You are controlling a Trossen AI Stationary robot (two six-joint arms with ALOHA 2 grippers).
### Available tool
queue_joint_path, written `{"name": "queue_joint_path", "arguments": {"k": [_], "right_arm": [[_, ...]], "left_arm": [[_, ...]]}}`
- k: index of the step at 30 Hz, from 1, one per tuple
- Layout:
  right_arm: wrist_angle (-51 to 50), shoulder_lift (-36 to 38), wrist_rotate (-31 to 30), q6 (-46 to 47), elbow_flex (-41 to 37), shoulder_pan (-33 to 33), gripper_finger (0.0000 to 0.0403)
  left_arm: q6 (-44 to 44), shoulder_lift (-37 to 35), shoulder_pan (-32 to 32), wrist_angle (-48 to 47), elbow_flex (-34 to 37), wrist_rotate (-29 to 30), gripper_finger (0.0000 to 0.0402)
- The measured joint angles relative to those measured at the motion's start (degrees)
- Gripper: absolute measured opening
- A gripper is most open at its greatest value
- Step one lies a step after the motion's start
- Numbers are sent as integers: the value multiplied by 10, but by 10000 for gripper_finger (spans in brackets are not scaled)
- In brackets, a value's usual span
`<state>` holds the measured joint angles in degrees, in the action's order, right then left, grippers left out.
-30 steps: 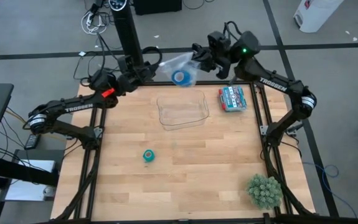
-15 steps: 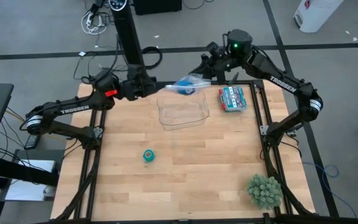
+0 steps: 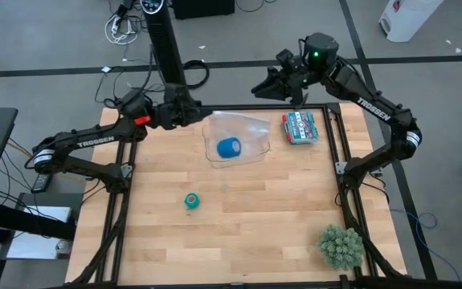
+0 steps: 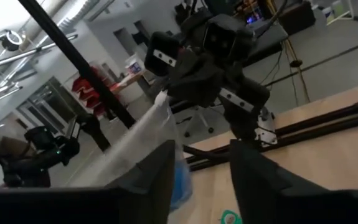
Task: Roll bandage
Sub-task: Open the transparent zip bag
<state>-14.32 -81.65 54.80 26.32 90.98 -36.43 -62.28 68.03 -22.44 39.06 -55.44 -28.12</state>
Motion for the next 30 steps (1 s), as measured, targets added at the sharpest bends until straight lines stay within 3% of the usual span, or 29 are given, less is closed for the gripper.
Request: {"name": "queue_joint_path", "arguments": {"k": [5, 17, 23, 30], "right_arm": [[2, 10, -33, -12, 0, 11, 173], [-46, -9, -169, -79, 0, 112, 160], [-65, -39, -198, -96, 0, 150, 160], [-64, -53, -245, -125, 0, 166, 159]], "left_arm": [[-7, 0, 0, -34, 0, 0, 0], [64, 1, 0, -203, 0, 22, 0], [80, 2, 0, -209, 0, 57, 0], [86, 3, 5, -212, 0, 59, 0]]}}
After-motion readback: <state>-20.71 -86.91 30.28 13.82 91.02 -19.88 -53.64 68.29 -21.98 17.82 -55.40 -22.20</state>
